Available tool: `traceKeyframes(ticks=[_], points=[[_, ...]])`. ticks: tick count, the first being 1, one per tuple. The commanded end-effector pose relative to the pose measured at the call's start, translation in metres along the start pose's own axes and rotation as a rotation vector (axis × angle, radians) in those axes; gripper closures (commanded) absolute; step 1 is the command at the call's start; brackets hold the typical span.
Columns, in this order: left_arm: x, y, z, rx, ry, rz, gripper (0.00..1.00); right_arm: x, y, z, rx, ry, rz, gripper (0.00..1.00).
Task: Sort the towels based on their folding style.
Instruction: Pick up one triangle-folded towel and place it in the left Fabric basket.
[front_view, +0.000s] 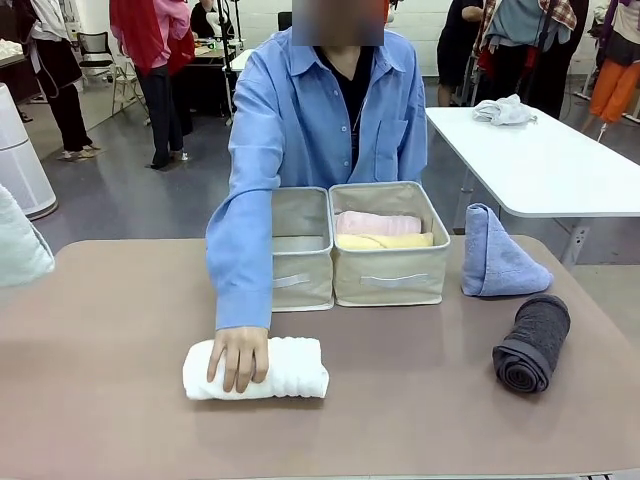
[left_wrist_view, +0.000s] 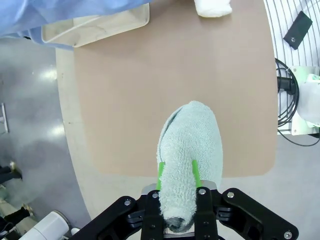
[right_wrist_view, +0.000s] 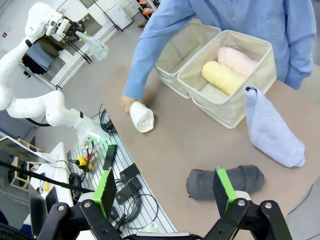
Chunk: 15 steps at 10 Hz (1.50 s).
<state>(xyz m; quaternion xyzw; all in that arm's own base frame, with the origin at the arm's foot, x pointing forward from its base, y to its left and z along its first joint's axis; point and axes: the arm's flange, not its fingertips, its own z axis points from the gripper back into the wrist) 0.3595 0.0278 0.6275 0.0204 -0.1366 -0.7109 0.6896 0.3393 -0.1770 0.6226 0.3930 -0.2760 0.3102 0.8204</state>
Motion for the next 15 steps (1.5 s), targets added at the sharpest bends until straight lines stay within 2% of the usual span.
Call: traceKeyframes(ticks=[1, 4, 5, 8, 10, 12, 14, 15], points=[[0.002, 0.003, 0.000, 0.016, 0.012, 0.004, 0.81, 0.000, 0.000, -0.001, 0.015, -0.012, 0.011, 0.00], [0.003, 0.006, -0.001, 0.022, -0.001, -0.008, 0.81, 0.000, 0.000, -0.001, 0.015, -0.012, 0.011, 0.00], [0.013, 0.010, -0.001, 0.030, -0.024, -0.037, 0.81, 0.000, 0.000, -0.001, 0.015, -0.012, 0.011, 0.00], [0.081, 0.037, 0.008, 0.046, -0.028, -0.186, 0.81, 0.000, 0.000, -0.001, 0.015, -0.012, 0.011, 0.00], [0.132, 0.062, 0.004, 0.013, -0.006, -0.298, 0.81, 0.000, 0.000, -0.001, 0.015, -0.012, 0.011, 0.00], [0.173, 0.089, -0.006, -0.038, -0.011, -0.358, 0.81, 0.000, 0.000, -0.001, 0.015, -0.012, 0.011, 0.00], [0.193, 0.099, -0.013, -0.064, -0.003, -0.374, 0.81, 0.000, 0.000, -0.001, 0.015, -0.012, 0.011, 0.00], [0.197, 0.100, -0.016, -0.061, -0.007, -0.341, 0.81, 0.000, 0.000, -0.001, 0.015, -0.012, 0.011, 0.00]])
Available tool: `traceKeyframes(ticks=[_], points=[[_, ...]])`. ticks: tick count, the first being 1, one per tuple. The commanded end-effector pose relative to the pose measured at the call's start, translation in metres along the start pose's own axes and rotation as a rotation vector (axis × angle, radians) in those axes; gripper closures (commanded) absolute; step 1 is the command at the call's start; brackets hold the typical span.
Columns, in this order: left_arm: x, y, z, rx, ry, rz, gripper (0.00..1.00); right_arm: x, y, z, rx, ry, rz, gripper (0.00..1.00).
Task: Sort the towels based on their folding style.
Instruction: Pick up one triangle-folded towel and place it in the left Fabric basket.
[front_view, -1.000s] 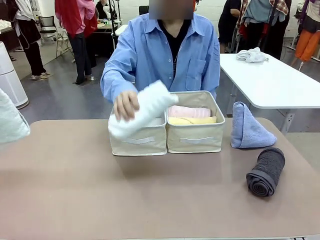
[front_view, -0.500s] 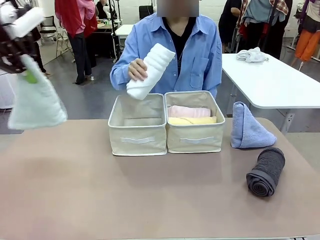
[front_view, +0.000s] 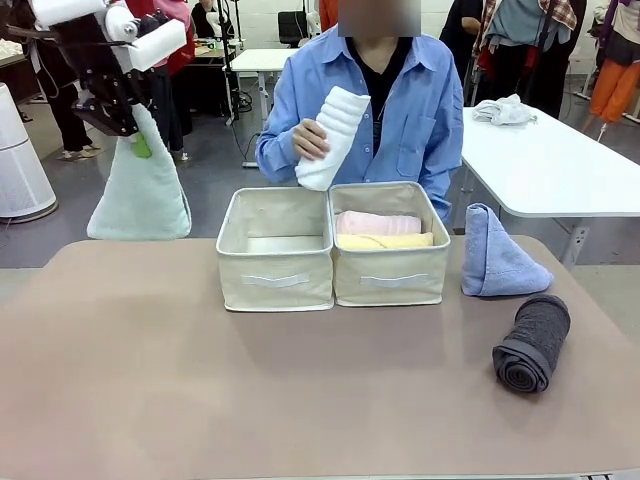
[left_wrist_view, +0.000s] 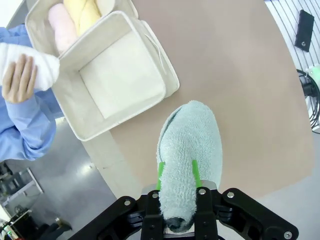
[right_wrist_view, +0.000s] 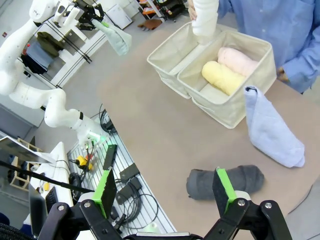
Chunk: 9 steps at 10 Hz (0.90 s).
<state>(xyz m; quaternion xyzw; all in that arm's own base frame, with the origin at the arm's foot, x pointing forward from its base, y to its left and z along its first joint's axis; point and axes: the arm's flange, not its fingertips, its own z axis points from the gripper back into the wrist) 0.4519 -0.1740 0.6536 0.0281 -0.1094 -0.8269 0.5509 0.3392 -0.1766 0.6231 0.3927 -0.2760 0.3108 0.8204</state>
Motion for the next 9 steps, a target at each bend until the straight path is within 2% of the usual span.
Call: traceKeyframes(ticks=[1, 7, 9], points=[[-0.002, -0.007, 0.002, 0.009, 0.000, 0.002, 0.81, -0.001, 0.000, -0.001, 0.015, -0.012, 0.010, 0.00], [-0.001, 0.000, 0.001, 0.001, 0.004, 0.003, 0.81, -0.001, 0.000, -0.001, 0.015, -0.012, 0.010, 0.00], [0.043, 0.030, 0.017, 0.044, 0.082, -0.005, 0.81, -0.001, 0.000, -0.001, 0.015, -0.012, 0.010, 0.00]])
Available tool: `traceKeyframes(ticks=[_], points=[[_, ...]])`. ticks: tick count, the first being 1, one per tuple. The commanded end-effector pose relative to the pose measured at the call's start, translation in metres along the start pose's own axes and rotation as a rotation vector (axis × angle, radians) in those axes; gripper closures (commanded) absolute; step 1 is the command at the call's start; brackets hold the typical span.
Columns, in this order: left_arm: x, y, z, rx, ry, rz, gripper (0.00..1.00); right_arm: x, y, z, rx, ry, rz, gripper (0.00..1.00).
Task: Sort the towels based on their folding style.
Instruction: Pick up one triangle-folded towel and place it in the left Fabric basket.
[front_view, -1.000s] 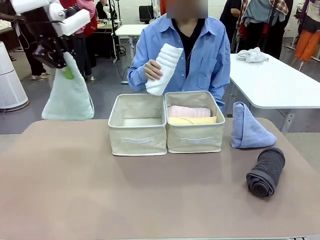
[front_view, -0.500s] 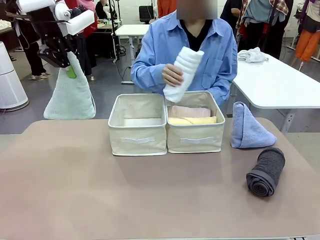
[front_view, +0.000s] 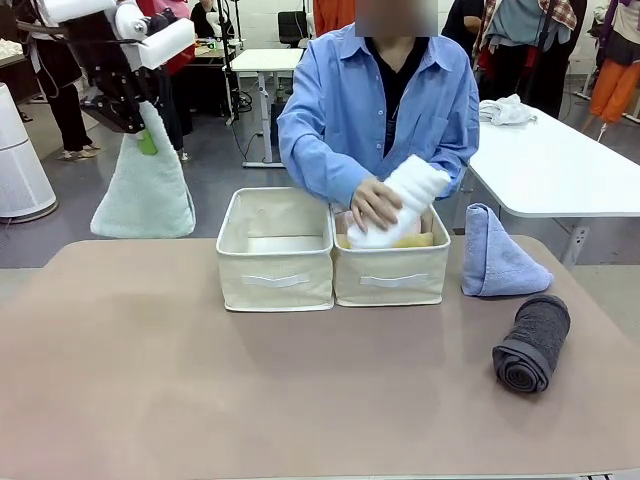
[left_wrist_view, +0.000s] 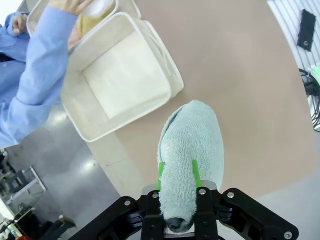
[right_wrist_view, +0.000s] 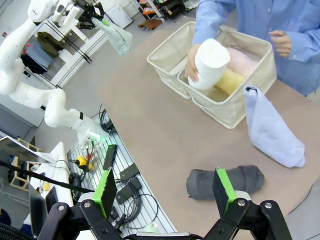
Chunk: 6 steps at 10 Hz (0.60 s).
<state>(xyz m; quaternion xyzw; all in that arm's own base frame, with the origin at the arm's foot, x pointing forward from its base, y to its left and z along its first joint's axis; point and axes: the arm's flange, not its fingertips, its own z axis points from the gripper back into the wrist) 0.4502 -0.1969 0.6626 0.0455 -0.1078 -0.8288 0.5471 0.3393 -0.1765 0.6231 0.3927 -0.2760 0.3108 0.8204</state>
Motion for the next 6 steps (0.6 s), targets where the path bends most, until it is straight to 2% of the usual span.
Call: traceKeyframes(ticks=[1, 4, 6], points=[[0.042, 0.044, 0.014, 0.047, 0.088, -0.013, 0.81, -0.001, 0.000, -0.001, 0.015, -0.013, 0.010, 0.00], [0.087, 0.094, -0.001, 0.054, 0.099, -0.076, 0.81, -0.001, 0.000, -0.001, 0.015, -0.013, 0.010, 0.00], [0.113, 0.116, -0.017, 0.062, 0.091, -0.075, 0.81, -0.001, 0.000, -0.001, 0.015, -0.013, 0.010, 0.00]])
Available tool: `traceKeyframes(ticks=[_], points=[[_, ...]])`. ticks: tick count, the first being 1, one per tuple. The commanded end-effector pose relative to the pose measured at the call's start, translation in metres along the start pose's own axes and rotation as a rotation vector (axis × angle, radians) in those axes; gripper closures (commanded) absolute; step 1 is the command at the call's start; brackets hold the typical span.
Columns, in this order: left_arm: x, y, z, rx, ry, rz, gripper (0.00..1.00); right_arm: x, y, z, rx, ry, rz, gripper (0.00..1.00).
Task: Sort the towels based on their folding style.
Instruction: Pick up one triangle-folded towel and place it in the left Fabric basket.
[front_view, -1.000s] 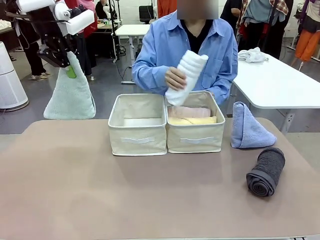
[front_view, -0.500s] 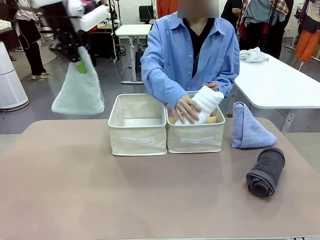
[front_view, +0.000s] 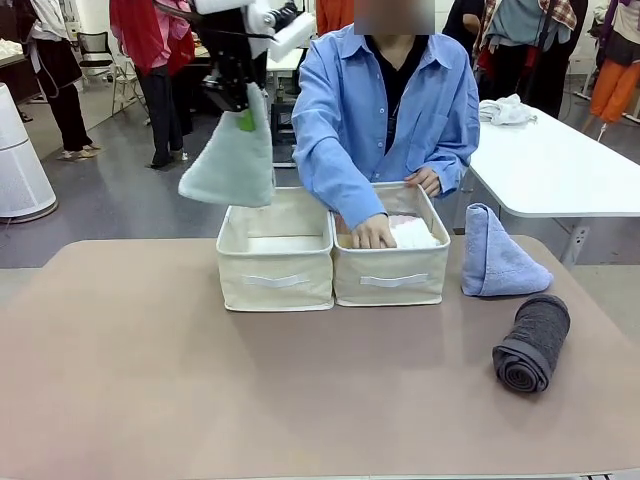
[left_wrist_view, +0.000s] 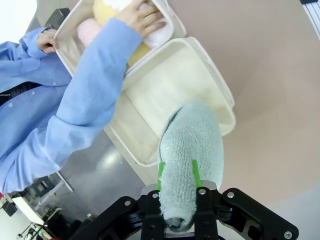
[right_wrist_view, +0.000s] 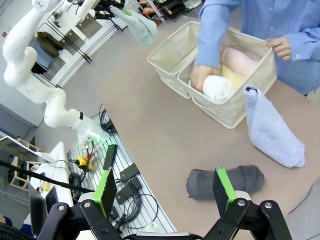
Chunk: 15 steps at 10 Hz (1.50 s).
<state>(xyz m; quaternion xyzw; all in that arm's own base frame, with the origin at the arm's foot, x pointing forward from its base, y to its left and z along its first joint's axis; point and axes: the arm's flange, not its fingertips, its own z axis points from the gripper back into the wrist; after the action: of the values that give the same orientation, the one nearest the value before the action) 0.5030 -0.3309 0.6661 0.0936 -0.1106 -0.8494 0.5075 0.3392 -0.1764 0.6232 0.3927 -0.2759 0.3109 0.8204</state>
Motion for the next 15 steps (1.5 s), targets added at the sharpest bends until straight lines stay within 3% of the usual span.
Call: traceKeyframes(ticks=[1, 5, 15], points=[[0.024, 0.032, -0.011, -0.015, 0.030, 0.045, 0.81, -0.001, 0.000, -0.001, 0.015, -0.013, 0.010, 0.00], [0.047, 0.047, -0.056, -0.076, 0.008, 0.182, 0.81, -0.001, 0.000, -0.001, 0.015, -0.013, 0.010, 0.00], [0.050, 0.048, -0.122, -0.156, -0.099, 0.235, 0.81, -0.001, 0.000, -0.001, 0.015, -0.013, 0.010, 0.00]])
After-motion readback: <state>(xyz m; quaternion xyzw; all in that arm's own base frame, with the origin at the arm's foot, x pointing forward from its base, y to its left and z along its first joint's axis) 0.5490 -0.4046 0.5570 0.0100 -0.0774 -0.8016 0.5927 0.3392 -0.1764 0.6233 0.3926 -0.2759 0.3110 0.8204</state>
